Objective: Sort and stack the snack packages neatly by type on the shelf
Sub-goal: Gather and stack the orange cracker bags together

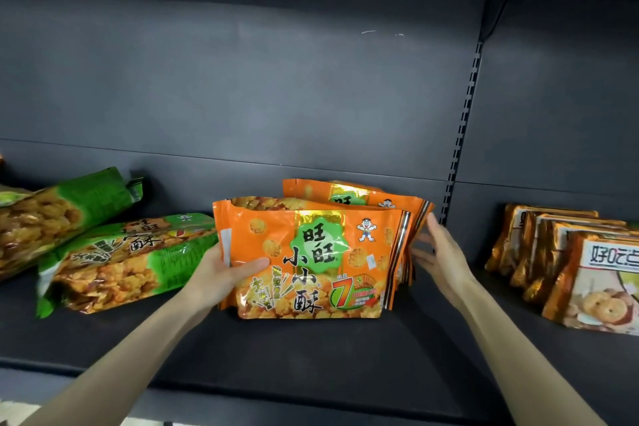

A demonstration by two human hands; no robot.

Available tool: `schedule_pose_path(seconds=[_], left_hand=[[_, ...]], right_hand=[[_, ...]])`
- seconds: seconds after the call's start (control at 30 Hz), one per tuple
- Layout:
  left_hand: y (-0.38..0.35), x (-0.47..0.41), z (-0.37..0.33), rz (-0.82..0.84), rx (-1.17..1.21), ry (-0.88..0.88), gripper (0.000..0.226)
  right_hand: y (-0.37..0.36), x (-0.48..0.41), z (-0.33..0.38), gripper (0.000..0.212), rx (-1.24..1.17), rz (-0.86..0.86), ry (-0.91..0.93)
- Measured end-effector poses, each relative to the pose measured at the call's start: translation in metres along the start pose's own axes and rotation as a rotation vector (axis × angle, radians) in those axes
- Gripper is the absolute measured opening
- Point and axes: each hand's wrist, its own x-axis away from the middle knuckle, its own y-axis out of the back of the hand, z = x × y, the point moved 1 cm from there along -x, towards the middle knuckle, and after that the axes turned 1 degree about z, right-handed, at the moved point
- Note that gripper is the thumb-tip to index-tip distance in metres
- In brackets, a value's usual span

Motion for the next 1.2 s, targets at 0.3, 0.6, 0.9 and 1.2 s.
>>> schedule_pose_path(seconds=[0.3, 0.6, 0.9, 1.2], left_hand=[[-0.027, -0.049, 0.022, -0.032, -0.162, -0.045, 0.06], [-0.032, -0.066, 0.025, 0.187, -0.033, 0.093, 0.084], [-0.041, -0.074, 0.025, 0.169, -0.132, 0.078, 0.044], [-0.046, -0.073, 0.03, 0.098, -0.28, -0.031, 0.038]], right_hand=[[-0.002, -0.021, -0.011, 0.106, 0.228, 0.278, -0.003], [0.006, -0.016, -0.016, 0.093, 0.252, 0.294, 0.015], [0.012, -0.013, -0.013, 0.066, 0.239, 0.193, 0.011], [0.016, -0.009, -0.01, 0.062, 0.255, 0.208, 0.02]])
